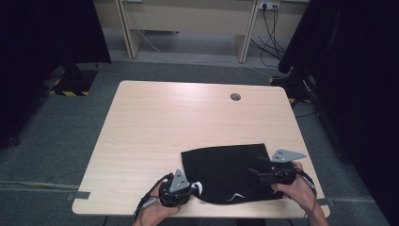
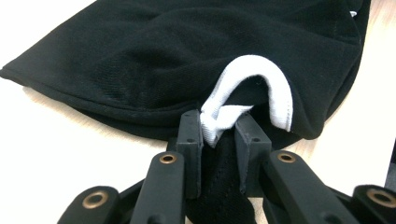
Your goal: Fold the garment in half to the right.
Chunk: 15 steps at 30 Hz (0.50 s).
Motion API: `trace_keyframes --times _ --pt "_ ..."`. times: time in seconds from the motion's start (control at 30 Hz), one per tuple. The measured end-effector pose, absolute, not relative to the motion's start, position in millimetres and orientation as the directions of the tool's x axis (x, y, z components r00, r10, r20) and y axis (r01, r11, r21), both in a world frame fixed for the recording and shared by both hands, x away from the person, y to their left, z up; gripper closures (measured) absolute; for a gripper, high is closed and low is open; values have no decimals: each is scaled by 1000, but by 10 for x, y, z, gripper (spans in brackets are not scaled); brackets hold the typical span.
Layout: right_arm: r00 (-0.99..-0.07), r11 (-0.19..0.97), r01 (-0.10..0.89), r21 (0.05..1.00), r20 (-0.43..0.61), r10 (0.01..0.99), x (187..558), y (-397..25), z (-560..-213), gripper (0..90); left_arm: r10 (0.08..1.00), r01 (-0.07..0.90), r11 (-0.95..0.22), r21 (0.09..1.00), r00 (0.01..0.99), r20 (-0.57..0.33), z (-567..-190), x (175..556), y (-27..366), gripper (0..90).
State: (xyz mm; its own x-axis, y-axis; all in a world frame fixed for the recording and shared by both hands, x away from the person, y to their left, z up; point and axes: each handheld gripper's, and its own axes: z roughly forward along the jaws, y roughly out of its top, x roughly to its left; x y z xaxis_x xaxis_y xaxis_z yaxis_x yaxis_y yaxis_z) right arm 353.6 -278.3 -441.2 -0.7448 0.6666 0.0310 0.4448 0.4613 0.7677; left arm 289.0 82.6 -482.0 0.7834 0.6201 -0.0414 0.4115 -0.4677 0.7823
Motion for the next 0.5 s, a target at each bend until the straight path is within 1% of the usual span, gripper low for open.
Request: trace_keyframes --times 0.27,0.4,0.5 --pt "-775 473 438 764 55 629 3888 -2282 -4308 357 619 418 -462 782 784 -53 -4821 2901 834 740" --pt "-793 491 427 759 53 608 4037 -2037 -4292 356 619 424 -456 782 783 -64 -4823 2908 839 741" --pt "-800 490 433 756 71 596 4132 -1888 -4294 355 619 423 -457 782 783 -62 -4823 2906 837 741"
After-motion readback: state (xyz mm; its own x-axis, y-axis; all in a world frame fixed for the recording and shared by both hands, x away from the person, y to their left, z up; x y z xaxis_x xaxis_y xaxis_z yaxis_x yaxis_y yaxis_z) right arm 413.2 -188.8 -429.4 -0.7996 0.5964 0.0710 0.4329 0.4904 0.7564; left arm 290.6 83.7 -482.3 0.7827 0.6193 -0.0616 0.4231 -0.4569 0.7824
